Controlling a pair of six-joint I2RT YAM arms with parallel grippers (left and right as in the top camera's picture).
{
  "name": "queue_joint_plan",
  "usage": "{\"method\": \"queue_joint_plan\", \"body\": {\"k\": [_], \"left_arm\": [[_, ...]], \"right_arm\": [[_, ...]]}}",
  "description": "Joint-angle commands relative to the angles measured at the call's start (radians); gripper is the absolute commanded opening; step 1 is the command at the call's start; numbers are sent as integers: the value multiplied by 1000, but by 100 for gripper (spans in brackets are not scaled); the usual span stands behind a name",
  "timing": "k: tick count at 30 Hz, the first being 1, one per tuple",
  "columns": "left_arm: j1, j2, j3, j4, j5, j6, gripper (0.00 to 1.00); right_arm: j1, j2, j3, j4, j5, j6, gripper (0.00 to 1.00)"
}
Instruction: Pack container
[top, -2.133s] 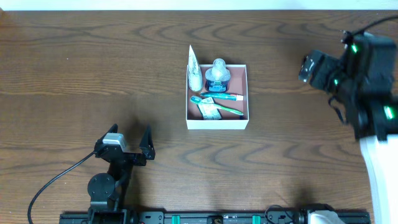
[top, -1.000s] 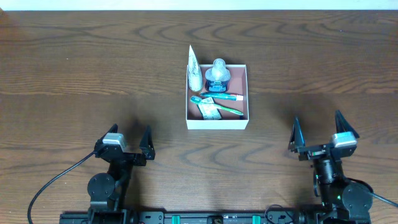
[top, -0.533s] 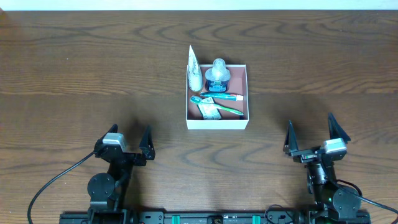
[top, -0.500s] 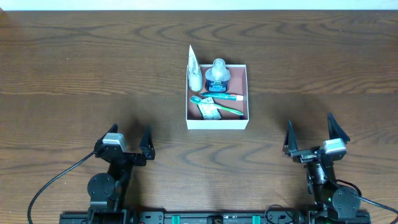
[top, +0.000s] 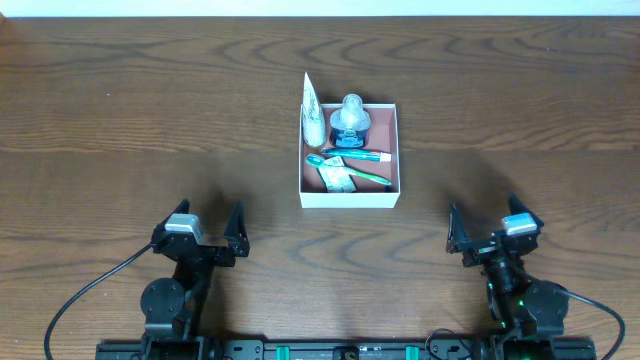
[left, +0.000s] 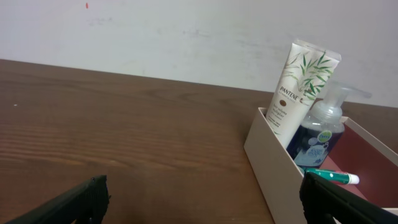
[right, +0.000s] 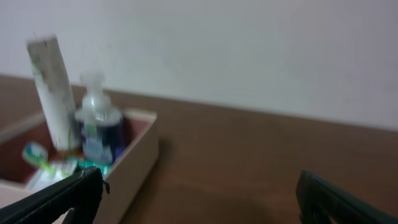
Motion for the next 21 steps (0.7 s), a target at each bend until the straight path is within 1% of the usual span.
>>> {"method": "queue_joint_plan", "body": {"k": [1, 4, 21], "left_arm": [[5, -6, -16, -36, 11, 2, 98], [5, -6, -16, -36, 11, 2, 98], [5, -6, -16, -36, 11, 2, 98]], "right_arm": [[-7, -8, -2, -27, 0, -13, 99], [-7, -8, -2, -27, 3, -35, 99], [-29, -8, -2, -28, 10, -49, 99]]}}
